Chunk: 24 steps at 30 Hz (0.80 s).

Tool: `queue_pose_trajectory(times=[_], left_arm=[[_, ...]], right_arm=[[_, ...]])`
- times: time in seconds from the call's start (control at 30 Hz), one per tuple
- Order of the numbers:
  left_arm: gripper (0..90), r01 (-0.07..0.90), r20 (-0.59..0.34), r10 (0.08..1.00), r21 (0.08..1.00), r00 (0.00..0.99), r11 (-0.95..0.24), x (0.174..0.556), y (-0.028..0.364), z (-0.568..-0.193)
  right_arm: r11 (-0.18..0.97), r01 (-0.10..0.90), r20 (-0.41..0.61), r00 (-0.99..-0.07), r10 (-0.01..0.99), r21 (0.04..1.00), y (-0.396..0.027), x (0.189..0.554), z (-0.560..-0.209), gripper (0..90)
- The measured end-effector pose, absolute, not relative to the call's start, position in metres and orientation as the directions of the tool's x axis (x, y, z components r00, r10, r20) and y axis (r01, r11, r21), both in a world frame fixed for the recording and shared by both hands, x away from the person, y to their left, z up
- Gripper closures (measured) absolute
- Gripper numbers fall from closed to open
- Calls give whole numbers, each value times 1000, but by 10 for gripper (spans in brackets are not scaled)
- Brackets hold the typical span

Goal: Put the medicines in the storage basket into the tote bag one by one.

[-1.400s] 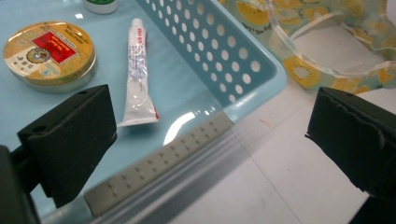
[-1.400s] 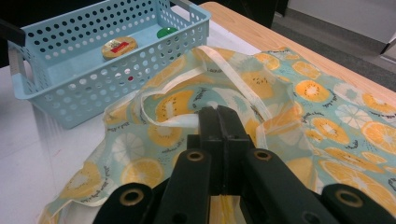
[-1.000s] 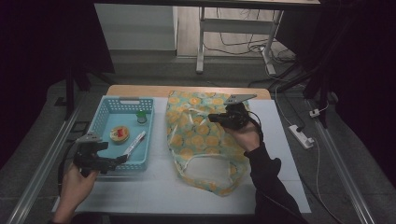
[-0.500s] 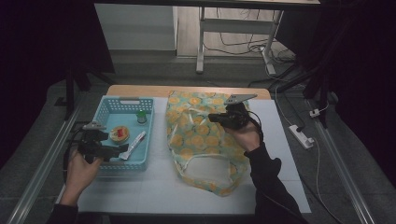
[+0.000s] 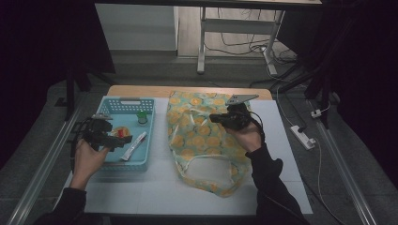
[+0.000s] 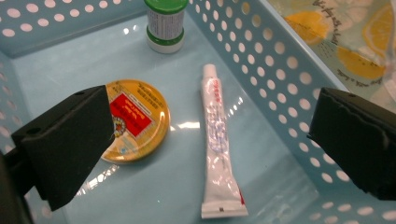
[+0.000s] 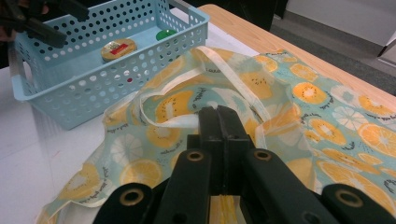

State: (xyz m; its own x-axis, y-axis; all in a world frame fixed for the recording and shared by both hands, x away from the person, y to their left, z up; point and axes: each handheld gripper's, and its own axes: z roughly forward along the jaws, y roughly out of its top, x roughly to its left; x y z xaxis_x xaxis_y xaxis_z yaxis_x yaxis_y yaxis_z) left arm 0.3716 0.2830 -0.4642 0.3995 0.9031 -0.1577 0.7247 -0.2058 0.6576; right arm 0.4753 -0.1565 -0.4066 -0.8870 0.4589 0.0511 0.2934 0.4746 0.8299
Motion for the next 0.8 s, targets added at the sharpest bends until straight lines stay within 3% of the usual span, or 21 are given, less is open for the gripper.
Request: queue_pose_trajectory(times=[0.8], left_arm=[[0, 822, -176, 937, 546, 301, -162, 434, 301, -498]], right_arm=[[470, 293, 54, -888, 457, 833, -158, 476, -407, 900]])
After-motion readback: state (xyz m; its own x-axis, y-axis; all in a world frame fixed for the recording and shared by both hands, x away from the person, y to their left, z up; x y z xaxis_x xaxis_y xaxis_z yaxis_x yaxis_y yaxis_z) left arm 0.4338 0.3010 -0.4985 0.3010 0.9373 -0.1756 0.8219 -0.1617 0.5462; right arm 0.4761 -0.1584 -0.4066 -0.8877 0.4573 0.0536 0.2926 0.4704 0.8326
